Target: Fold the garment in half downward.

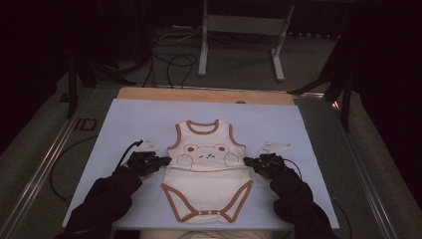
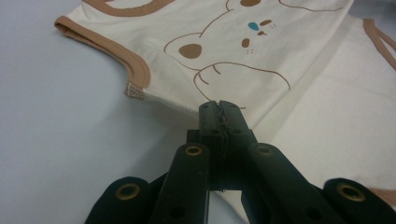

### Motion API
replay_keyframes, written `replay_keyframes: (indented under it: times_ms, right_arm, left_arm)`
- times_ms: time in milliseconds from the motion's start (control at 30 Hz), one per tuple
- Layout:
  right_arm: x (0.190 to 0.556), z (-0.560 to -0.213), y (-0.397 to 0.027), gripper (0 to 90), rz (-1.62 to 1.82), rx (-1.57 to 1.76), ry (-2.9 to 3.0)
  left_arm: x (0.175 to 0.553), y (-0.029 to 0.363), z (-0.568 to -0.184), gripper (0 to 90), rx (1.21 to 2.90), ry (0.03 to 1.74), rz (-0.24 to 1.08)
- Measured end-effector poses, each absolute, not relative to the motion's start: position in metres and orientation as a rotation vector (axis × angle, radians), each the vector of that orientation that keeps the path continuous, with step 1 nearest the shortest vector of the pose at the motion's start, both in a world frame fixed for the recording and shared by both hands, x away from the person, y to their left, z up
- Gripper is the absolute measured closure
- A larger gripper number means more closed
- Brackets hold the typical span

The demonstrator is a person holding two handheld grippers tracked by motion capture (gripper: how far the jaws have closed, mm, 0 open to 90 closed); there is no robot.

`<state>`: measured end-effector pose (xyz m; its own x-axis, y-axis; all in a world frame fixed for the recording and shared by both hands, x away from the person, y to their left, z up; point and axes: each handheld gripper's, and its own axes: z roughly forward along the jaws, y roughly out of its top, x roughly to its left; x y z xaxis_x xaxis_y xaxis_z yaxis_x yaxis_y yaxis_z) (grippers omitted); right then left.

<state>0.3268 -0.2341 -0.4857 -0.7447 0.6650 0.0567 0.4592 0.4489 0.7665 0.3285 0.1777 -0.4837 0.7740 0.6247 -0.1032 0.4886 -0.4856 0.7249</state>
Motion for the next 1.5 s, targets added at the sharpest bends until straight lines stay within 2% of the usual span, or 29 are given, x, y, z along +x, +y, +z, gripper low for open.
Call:
replay_keyframes:
  times_ms: [700, 1500]
  right_arm:
    - [0.292, -0.5, -0.233, 89.8, 1.163, 0.96, 2.513]
    - [0.285, -0.516, -0.235, 89.8, 1.106, 0.966, 2.566]
  left_arm:
    - [0.301, 0.181, -0.494, 90.0, 2.222, 0.799, 0.175]
    - [0.291, 0.178, -0.512, 90.0, 2.272, 0.822, 0.11]
